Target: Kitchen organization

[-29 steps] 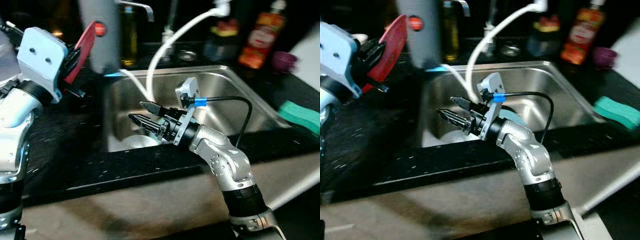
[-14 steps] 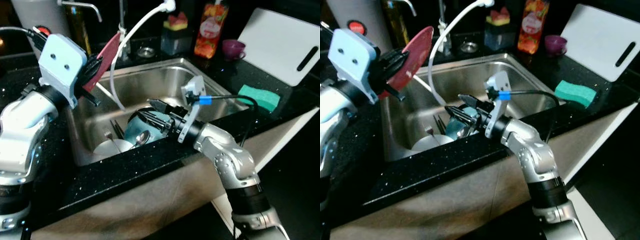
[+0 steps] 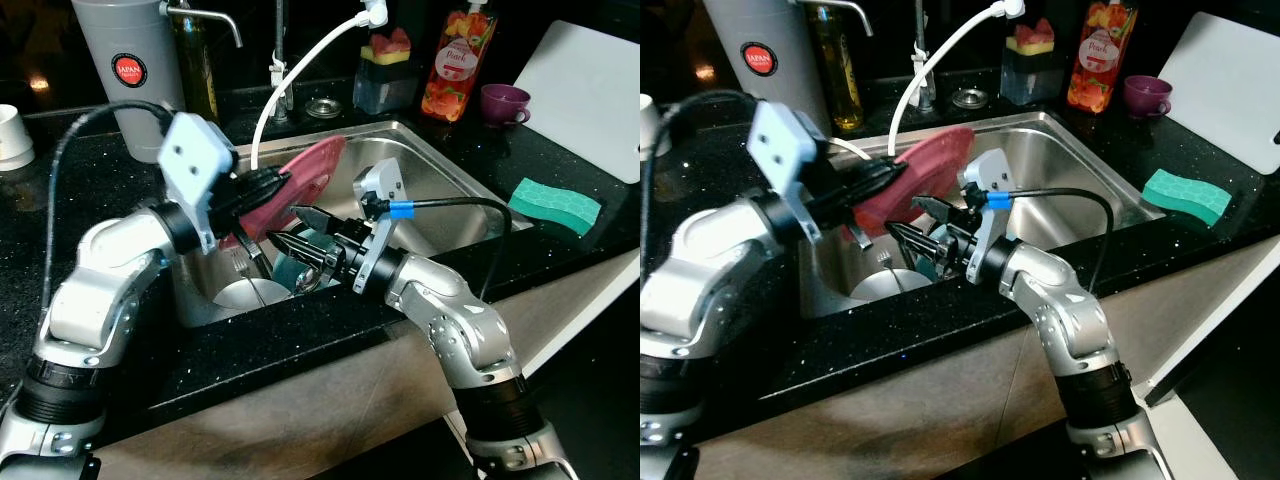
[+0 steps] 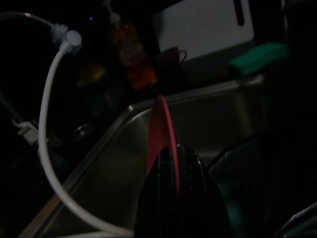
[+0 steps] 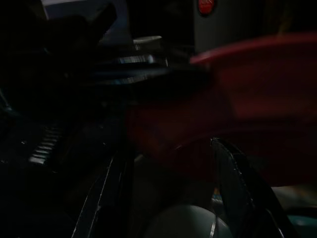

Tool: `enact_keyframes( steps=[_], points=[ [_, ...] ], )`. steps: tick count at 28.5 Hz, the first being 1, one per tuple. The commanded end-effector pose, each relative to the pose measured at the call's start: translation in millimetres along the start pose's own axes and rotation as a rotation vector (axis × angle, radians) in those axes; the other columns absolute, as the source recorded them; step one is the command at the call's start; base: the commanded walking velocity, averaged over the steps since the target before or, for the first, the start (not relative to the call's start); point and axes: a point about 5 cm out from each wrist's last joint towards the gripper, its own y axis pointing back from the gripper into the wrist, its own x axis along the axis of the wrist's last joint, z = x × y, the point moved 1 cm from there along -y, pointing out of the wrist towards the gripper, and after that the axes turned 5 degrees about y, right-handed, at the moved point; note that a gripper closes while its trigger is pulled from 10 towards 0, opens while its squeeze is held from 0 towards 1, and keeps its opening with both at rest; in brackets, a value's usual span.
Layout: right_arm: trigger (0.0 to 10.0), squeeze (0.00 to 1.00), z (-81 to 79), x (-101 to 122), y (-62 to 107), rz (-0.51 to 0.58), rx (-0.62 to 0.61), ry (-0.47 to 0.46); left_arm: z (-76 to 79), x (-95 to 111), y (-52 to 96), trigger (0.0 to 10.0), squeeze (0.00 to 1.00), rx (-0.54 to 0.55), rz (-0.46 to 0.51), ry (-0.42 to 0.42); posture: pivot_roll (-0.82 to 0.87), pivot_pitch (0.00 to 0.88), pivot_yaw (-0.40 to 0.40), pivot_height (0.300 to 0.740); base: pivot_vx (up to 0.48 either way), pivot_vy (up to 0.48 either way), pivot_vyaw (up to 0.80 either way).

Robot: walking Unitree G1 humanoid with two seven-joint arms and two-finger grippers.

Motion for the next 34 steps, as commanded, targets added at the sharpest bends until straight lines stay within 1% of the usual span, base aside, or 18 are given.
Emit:
enact_keyframes(
  steps=[1,4,6,7,9,10,13,20,21,22,24,25,26,27,28,30,31,34],
  points=[
    [10.0,0.00,4.8,-4,5.6,-0.050,-0.038,0.028,-4.7,-2,-3.5,10.0,0.00,0.030,-0.018,-0.058,0.03,0.000,0.026,0.740,0.000,0.000,0.00],
    [10.0,0.00,12.0,-11,9.6,-0.115,-0.071,0.082,-12.3,-6,-5.5,10.0,0.00,0.096,-0.033,-0.090,0.03,0.000,0.024,0.740,0.000,0.000,0.00],
    [10.0,0.00,12.8,-12,10.2,-0.125,-0.073,0.091,-13.5,-7,-5.8,10.0,0.00,0.108,-0.034,-0.092,0.03,0.000,0.024,0.740,0.000,0.000,0.00],
    [10.0,0.00,14.5,-14,11.9,-0.148,-0.082,0.104,-14.5,-7,-6.3,10.0,0.39,0.118,-0.024,-0.083,0.03,0.000,0.023,0.740,0.000,0.000,0.00],
    [10.0,0.00,15.1,-16,13.0,-0.162,-0.084,0.113,-15.2,-8,-6.3,10.0,0.39,0.127,-0.021,-0.084,0.03,0.000,0.022,0.740,0.000,0.000,0.00],
    [10.0,0.00,16.2,-17,13.6,-0.171,-0.091,0.120,-15.8,-10,-5.7,10.0,1.00,0.131,-0.040,-0.101,0.03,0.000,0.022,0.740,0.000,0.000,0.00],
    [10.0,0.00,19.7,-22,14.6,-0.197,-0.118,0.131,-18.3,-12,-4.1,10.0,1.00,0.151,-0.054,-0.124,0.04,0.000,0.024,0.740,0.000,0.000,0.00],
    [10.0,0.00,27.3,-28,15.3,-0.229,-0.185,0.140,-29.0,-3,2.6,10.0,1.00,0.217,0.000,-0.100,0.05,0.000,0.027,0.740,0.000,0.000,0.00],
    [10.0,0.00,33.0,-28,16.3,-0.226,-0.224,0.137,-32.2,6,6.8,10.0,1.00,0.242,0.069,-0.027,0.05,0.000,0.028,0.740,0.000,0.000,0.00],
    [10.0,0.00,33.0,-28,16.3,-0.226,-0.224,0.137,-32.2,6,6.8,10.0,1.00,0.242,0.069,-0.027,0.05,0.000,0.028,0.740,0.000,0.000,0.00],
    [10.0,0.00,38.0,-26,17.2,-0.216,-0.256,0.133,-30.7,16,10.8,10.0,1.00,0.241,0.145,0.087,0.05,0.000,0.027,0.740,0.000,0.000,0.00],
    [10.0,0.00,38.0,-26,17.2,-0.216,-0.256,0.133,-30.7,16,10.8,10.0,1.00,0.241,0.145,0.087,0.05,0.000,0.027,0.740,0.000,0.000,0.00],
    [10.0,0.00,40.3,-26,17.4,-0.209,-0.271,0.129,-28.3,19,12.8,10.0,1.00,0.233,0.174,0.138,0.06,0.000,0.027,0.740,0.000,0.000,0.00],
    [10.0,0.00,40.3,-26,17.4,-0.209,-0.271,0.129,-28.3,19,12.8,10.0,1.00,0.233,0.174,0.138,0.06,0.000,0.027,0.740,0.000,0.000,0.00],
    [10.0,0.00,42.8,-25,17.4,-0.199,-0.285,0.124,-24.5,19,16.0,10.0,0.00,0.225,0.192,0.183,0.06,0.000,0.026,0.740,0.000,0.000,0.00],
    [10.0,0.00,47.0,-23,16.8,-0.177,-0.312,0.108,-18.1,16,23.2,10.0,0.00,0.232,0.211,0.262,0.06,0.000,0.025,0.740,0.000,0.000,0.00],
    [10.0,0.00,47.0,-23,16.8,-0.177,-0.312,0.108,-18.1,16,23.2,10.0,0.00,0.232,0.211,0.262,0.06,0.000,0.025,0.740,0.000,0.000,0.00],
    [10.0,0.00,52.5,-22,14.9,-0.131,-0.362,0.067,-5.4,10,32.1,10.0,0.00,0.244,0.191,0.339,0.09,0.000,0.020,0.740,0.000,0.000,0.00]
  ],
)
